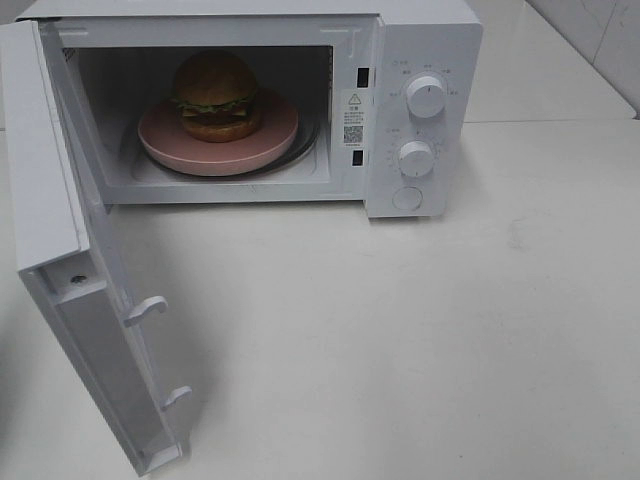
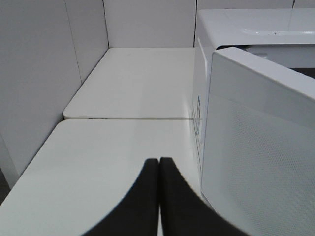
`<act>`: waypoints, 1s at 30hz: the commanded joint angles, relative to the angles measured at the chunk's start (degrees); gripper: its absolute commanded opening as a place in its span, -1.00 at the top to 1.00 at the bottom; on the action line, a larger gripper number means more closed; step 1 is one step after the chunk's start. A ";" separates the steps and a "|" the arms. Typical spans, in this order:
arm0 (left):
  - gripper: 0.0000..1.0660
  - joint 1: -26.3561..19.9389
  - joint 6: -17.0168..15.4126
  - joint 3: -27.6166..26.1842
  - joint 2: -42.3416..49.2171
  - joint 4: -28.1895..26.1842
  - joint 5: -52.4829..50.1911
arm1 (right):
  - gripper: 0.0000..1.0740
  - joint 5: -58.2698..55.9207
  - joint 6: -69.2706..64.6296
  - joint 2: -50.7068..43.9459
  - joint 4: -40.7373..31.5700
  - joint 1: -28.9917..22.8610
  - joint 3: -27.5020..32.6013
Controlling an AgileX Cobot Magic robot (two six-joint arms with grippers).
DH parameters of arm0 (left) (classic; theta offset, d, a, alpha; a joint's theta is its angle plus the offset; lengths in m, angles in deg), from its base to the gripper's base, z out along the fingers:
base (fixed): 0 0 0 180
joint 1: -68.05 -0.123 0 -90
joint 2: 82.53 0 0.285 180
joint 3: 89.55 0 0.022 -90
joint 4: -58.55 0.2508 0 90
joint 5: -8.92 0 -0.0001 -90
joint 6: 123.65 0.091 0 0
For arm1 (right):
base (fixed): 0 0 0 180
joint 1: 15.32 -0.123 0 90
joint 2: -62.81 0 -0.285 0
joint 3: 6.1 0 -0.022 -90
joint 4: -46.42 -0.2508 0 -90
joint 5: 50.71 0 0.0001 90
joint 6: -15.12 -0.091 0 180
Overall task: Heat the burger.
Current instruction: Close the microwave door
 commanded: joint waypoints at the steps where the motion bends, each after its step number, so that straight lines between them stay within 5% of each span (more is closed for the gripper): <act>1: 1.00 -0.11 -3.84 0.06 -5.56 5.04 -8.19 | -0.40 -0.17 -0.23 -1.49 0.06 0.29 0.06; 3: 1.00 -0.11 -8.08 0.06 -9.85 10.49 -13.01 | -0.40 -0.17 -0.23 -1.49 0.06 0.29 0.06; 6: 1.00 -0.11 -9.40 0.06 -11.40 12.78 -14.44 | -0.40 -0.17 -0.23 -1.49 0.06 0.29 0.06; 8: 1.00 -0.11 -12.78 0.06 -17.25 20.05 -17.48 | -0.40 -0.17 -0.23 -1.49 0.06 0.29 0.06; 14: 1.00 -0.11 -17.25 0.06 -25.61 23.78 -25.67 | -0.40 -0.17 -0.23 -1.49 0.06 0.29 0.06; 21: 1.00 0.29 -17.25 -0.11 -32.49 27.73 -31.23 | -0.40 -0.17 -0.23 -1.49 0.06 0.29 0.06; 30: 1.00 6.88 -16.56 -2.92 -40.34 28.53 -32.43 | -0.40 -0.17 -0.23 -1.49 0.06 0.29 0.06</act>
